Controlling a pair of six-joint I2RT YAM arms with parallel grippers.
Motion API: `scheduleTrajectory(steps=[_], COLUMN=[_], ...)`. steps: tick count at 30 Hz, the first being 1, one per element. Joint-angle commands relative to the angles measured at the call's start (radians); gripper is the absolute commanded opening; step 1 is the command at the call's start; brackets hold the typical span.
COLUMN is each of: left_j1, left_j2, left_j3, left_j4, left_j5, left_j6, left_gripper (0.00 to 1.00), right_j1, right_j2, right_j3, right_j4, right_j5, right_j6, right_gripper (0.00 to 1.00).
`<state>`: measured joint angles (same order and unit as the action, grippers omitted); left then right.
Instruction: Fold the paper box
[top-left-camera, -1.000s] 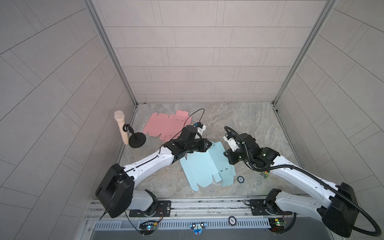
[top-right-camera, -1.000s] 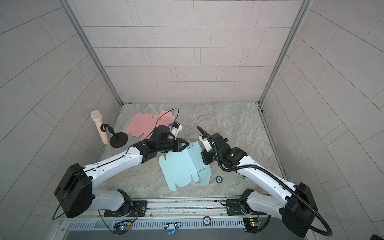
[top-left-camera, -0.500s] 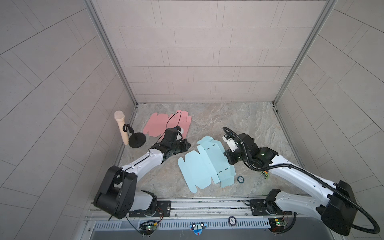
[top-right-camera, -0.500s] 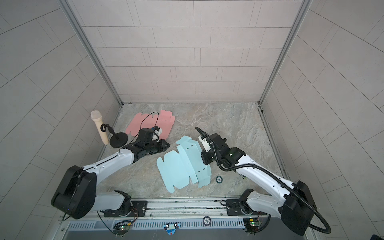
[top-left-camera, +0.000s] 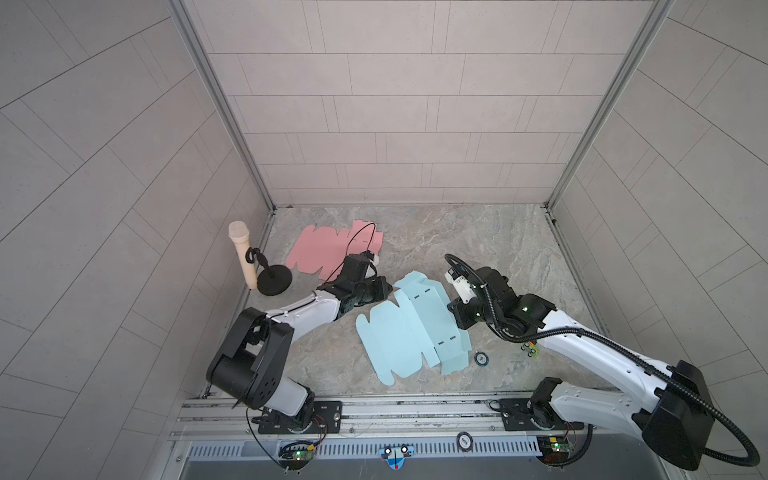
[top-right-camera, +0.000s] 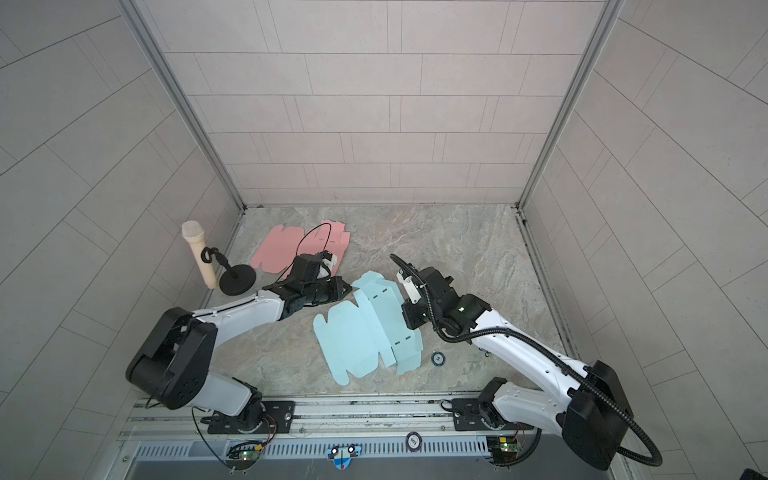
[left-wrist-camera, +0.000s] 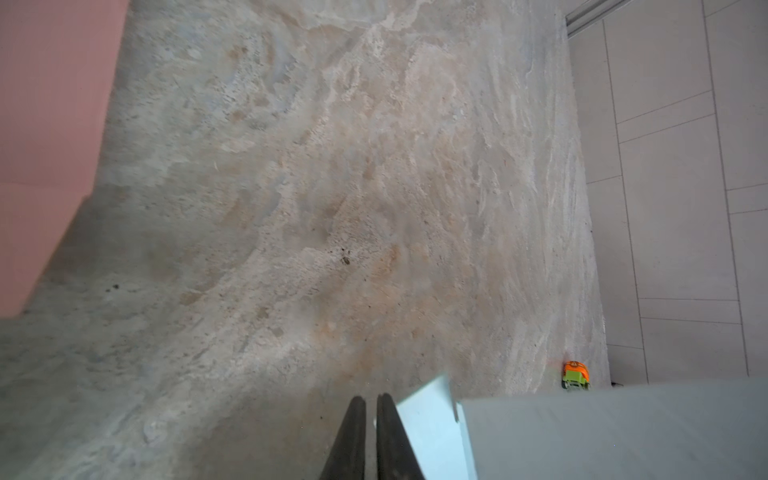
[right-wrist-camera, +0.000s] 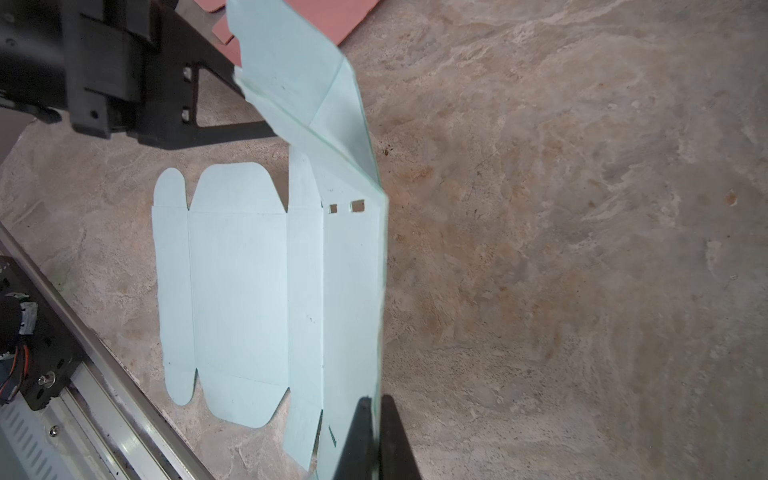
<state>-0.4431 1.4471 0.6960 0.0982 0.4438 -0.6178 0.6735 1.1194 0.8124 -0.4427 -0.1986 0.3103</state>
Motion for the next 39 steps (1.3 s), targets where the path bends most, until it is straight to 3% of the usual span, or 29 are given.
scheduleTrajectory(steps=[1,7,20,29,39], left_j1=[-0.02,-0.136,-0.106,-0.129,0.03], left_j2=[-0.117,-0.186,0.074,0.193,0.144], left_j3=[-0.078,-0.077,0.193,0.237,0.16], left_j4=[-0.005,-0.034,-0.054,-0.004,-0.061], left_j5=[-0.033,-0.032,-0.053,-0.029,0.015], left_j6=[-0.027,-0.032,0.005,-0.021,0.026], left_gripper=[0.11,0.12,0.08,0.08,0.08], right_j1=[0.006,0.017,0.063,0.071,0.071], right_j2=[-0.005,0.012,0.022,0.026,0.018], right_j3=[0.001,0.007,0.04,0.035,0.014], right_j4=[-0.007,-0.001,-0.013,0.015,0.01], right_j5=[0.004,-0.001,0.013,0.008,0.02], right_j6=[-0.014,-0.011,-0.011,-0.008,-0.011], right_gripper=[0.0,0.0,0.0,0.0,0.0])
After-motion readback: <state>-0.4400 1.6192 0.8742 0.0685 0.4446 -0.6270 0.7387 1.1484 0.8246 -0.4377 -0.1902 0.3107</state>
